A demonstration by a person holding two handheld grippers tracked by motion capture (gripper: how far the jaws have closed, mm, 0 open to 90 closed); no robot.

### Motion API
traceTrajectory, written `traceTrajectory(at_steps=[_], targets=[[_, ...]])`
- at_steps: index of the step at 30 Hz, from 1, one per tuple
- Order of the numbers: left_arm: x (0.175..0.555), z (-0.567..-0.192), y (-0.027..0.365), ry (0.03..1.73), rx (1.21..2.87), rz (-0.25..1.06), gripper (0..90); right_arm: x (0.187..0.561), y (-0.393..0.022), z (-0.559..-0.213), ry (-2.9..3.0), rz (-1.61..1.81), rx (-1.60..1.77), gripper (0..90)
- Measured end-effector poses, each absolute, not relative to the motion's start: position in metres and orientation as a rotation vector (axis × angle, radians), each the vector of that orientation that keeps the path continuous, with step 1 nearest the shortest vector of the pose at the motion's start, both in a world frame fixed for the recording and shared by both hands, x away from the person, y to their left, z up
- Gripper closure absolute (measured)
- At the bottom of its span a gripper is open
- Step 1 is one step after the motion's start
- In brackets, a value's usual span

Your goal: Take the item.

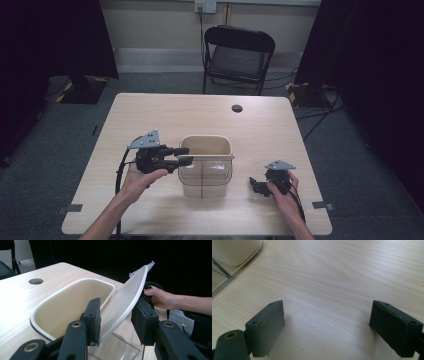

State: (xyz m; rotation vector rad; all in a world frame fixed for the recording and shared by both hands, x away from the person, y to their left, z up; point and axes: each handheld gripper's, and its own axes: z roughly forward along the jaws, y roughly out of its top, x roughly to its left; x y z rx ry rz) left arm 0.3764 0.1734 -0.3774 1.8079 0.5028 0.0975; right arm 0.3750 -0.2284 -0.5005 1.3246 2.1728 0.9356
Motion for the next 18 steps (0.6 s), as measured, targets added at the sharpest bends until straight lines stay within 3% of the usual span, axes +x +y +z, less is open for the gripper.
traceTrajectory(at_steps=[18], targets=[[0.3766, -0.3772, 0.1734, 0.507, 1.808, 0.093, 59.1, 0.375, -0.2284, -0.5005, 2.173, 0.935, 1.324, 11.7]])
